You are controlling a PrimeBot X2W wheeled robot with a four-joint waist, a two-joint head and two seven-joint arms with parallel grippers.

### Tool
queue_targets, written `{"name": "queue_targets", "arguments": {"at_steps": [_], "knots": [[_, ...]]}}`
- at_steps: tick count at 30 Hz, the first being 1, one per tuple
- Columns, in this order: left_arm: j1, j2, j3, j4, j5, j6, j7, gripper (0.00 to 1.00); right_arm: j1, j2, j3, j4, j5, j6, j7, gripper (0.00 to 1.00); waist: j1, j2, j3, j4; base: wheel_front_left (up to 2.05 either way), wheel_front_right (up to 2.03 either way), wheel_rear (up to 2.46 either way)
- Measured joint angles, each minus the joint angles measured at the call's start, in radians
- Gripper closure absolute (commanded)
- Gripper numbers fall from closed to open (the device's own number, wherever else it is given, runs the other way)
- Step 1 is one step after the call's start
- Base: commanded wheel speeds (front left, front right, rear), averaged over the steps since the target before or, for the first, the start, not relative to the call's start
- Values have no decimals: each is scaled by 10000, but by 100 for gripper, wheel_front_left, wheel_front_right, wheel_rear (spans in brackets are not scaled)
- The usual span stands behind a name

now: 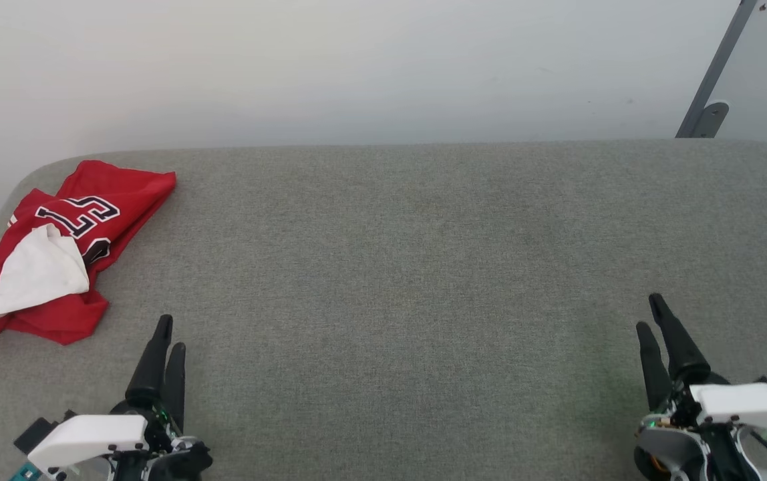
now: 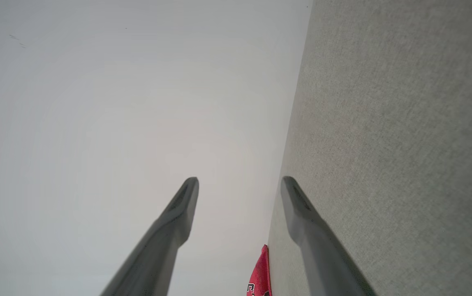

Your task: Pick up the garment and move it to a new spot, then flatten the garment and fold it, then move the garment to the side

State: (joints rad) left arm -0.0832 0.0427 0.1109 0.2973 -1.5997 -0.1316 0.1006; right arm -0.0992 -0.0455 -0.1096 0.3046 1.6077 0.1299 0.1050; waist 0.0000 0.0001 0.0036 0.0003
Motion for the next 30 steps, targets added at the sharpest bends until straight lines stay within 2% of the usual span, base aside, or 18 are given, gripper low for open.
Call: {"name": "queue_targets", "arguments": {"at_steps": [9, 23, 30], "knots": [[-427, 372, -324, 222, 849, 0, -449, 0, -641, -272, 309, 314, -637, -2, -376, 0, 0, 0, 10, 16, 0, 0, 0], [-788, 800, -606, 117, 3766, 188, -1101, 0, -1601, -1034, 1375, 1028, -2583, -4, -1114, 0, 0, 0, 43, 70, 0, 0, 0], [-789, 817, -612, -82, 5271, 190, -1360, 0, -2002, -1200, 1407, 1206, -3965, -4, -1396, 0, 0, 0, 68, 88, 0, 0, 0]]}}
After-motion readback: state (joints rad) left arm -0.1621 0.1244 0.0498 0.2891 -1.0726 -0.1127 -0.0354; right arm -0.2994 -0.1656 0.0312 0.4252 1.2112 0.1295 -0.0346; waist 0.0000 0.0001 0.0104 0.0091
